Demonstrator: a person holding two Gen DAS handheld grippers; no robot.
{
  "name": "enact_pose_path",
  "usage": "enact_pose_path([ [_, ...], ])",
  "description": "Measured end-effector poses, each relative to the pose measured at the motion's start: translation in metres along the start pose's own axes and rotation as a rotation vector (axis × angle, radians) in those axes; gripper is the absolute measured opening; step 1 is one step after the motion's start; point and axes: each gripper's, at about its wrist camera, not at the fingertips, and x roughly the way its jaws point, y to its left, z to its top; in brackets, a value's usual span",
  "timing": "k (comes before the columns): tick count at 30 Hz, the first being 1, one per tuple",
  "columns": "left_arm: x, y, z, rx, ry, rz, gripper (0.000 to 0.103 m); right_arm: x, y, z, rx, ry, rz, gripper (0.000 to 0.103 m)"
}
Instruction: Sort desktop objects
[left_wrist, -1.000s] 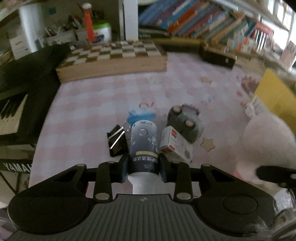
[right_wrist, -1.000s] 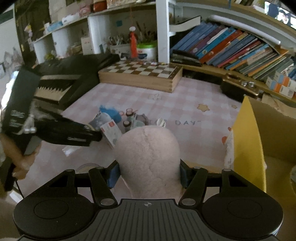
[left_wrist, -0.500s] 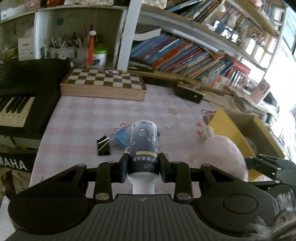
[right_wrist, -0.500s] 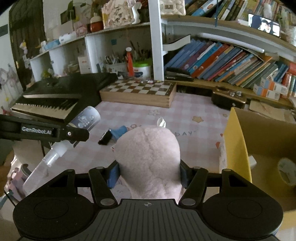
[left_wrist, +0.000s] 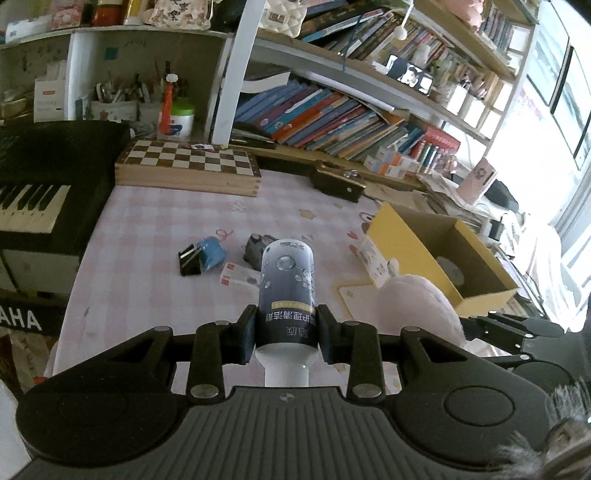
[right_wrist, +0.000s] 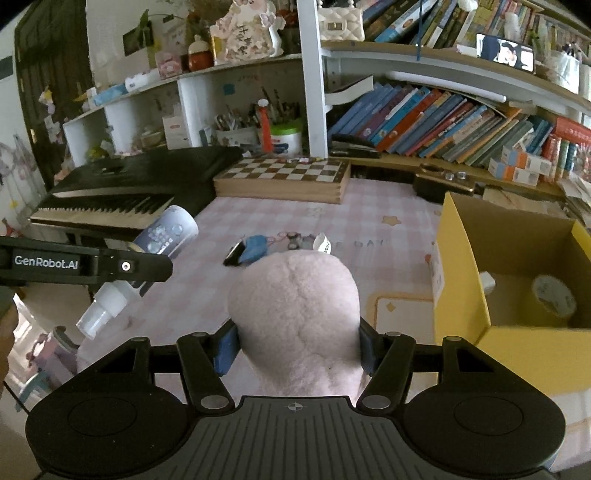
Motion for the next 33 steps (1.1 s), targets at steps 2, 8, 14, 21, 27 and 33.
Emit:
enact_pose_path([
  [2, -0.012, -0.001, -0.008, -0.005, -0.005, -0.005, 0.031, -0.008, 0.006, -0.007, -0.002, 0.006, 0.004, 0.063],
  [8, -0.040, -0.003, -0.033, -0.013, 0.000, -0.015, 0.031, -0.027, 0.021, -0.025, -0.006, 0.016, 0.008, 0.063],
  [14, -0.061, -0.008, -0.054, -0.010, 0.010, -0.038, 0.031, -0.045, 0.031, -0.042, -0.003, 0.016, 0.006, 0.063],
  [21, -0.080, -0.012, -0.067, 0.002, -0.004, -0.048, 0.031, -0.066, 0.030, -0.060, 0.028, 0.022, -0.022, 0.063],
  [27, -0.078, -0.024, -0.082, 0.020, 0.035, -0.095, 0.031, -0.081, 0.027, -0.080, 0.071, 0.040, -0.051, 0.063],
  [33, -0.066, -0.049, -0.090, 0.077, 0.086, -0.179, 0.031, -0.100, 0.016, -0.099, 0.131, 0.045, -0.117, 0.063],
])
